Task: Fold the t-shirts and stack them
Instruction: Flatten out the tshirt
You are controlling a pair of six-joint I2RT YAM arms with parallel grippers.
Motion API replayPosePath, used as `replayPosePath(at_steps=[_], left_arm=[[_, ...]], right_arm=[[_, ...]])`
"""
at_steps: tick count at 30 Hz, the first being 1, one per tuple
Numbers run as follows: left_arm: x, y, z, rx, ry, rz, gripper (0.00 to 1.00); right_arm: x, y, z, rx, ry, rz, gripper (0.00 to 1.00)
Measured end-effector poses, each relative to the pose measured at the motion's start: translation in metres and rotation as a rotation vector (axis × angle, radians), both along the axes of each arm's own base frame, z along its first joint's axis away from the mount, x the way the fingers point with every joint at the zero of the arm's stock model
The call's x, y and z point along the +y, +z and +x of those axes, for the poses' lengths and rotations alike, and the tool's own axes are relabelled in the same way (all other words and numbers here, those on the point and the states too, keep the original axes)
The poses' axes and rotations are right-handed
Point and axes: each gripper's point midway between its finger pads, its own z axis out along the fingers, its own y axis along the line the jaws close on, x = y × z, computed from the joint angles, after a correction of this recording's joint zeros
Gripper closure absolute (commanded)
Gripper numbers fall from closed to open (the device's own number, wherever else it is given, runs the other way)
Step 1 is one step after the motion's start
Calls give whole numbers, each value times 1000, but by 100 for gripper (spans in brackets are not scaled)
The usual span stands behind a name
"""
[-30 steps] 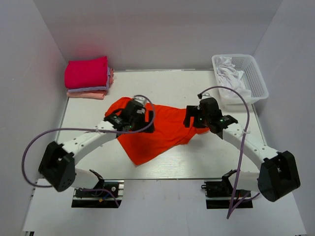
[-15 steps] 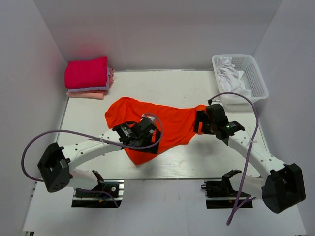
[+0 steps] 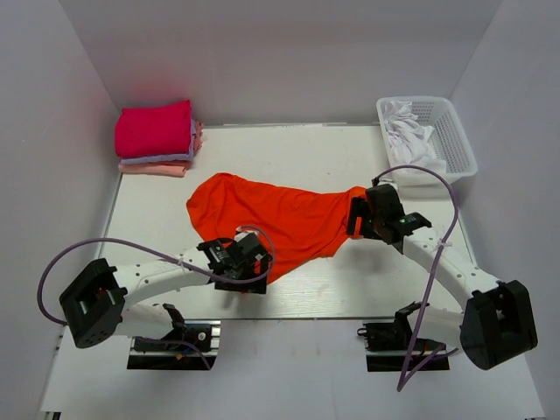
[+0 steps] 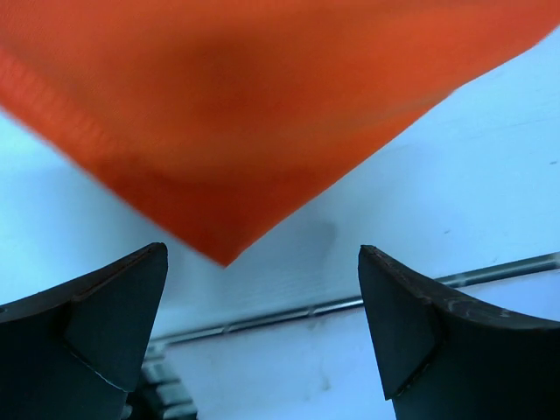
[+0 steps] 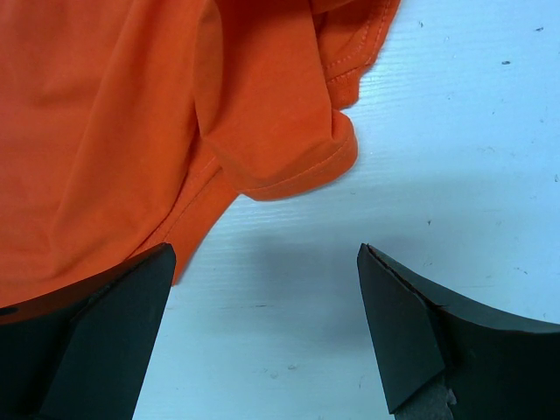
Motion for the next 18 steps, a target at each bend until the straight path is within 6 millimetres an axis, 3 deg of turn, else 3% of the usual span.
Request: replayPosePath(at_steps=[6, 10, 13, 14, 16, 18], left_arm=[[-18, -14, 13, -24, -37, -18, 13], [-19, -19, 18, -29, -45, 7, 51], [-16, -21, 21, -37, -39, 25, 69], [-15, -21, 22, -40, -37, 27, 87], [-13, -21, 24, -50, -36, 36, 100], [-12, -20, 26, -59, -35, 47, 100]], right_arm=[[-5, -8, -1, 22, -29, -1, 10], [-7, -10, 0, 28, -46, 0, 10], [-7, -13, 1, 37, -48, -2, 12], [-6, -15, 2, 39, -44, -1, 12], [-4, -20, 4, 48, -37, -4, 12], [-3, -28, 5, 73, -31, -13, 14]])
